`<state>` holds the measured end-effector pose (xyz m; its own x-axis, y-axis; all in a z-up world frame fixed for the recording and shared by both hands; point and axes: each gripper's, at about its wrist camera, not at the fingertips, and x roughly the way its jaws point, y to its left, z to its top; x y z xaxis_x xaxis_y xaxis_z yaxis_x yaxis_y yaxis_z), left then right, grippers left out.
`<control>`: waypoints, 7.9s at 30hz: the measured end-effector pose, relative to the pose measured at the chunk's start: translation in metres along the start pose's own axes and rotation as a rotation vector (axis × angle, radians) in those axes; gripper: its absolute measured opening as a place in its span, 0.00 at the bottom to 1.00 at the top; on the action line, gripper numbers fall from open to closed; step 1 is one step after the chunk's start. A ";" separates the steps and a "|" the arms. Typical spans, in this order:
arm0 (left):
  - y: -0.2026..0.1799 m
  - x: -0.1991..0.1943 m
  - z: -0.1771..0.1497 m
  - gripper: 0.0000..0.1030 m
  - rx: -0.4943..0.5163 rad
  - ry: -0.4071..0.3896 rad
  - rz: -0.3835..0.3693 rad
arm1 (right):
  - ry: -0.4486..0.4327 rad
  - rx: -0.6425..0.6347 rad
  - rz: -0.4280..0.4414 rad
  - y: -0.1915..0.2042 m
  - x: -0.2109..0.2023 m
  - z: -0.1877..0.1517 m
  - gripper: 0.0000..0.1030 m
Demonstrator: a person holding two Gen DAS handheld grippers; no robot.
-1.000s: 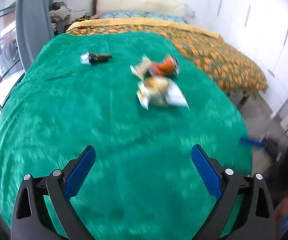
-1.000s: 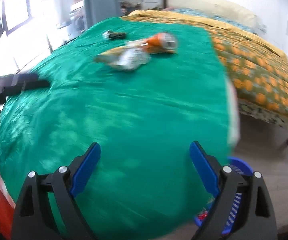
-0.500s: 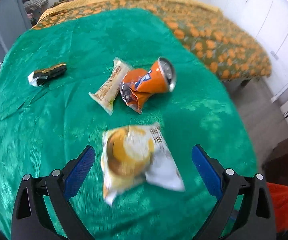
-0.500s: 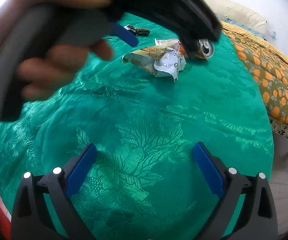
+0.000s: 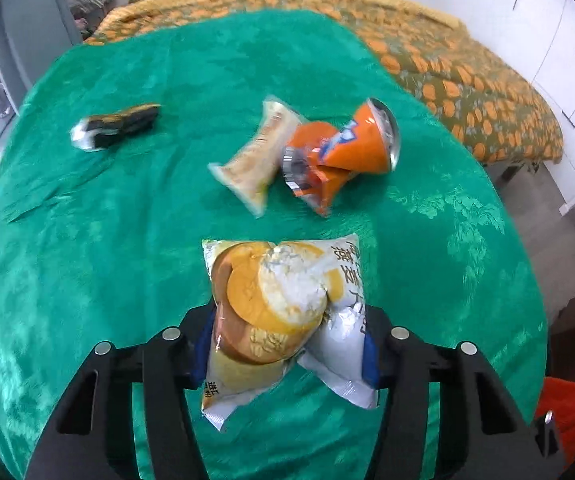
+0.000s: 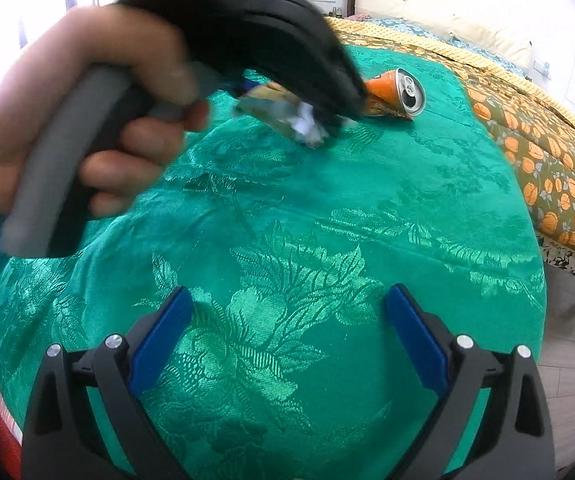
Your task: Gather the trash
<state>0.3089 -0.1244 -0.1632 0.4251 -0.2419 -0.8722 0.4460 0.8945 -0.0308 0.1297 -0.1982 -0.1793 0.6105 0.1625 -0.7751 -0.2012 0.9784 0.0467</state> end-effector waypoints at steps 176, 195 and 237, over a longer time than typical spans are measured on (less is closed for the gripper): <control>-0.283 -0.042 -0.092 0.52 0.261 -0.039 -0.406 | 0.014 0.607 -0.126 -0.321 -0.103 -0.144 0.52; -0.341 0.059 -0.109 0.82 0.301 0.041 -0.323 | -0.011 0.789 -0.081 -0.370 -0.088 -0.156 0.80; 0.159 -0.036 -0.101 0.95 -0.148 -0.097 0.129 | 0.020 0.043 -0.044 -0.026 -0.003 0.037 0.91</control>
<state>0.2854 0.0646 -0.1861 0.5479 -0.1507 -0.8228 0.2658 0.9640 0.0004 0.1617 -0.2198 -0.1545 0.6026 0.1170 -0.7894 -0.1413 0.9892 0.0387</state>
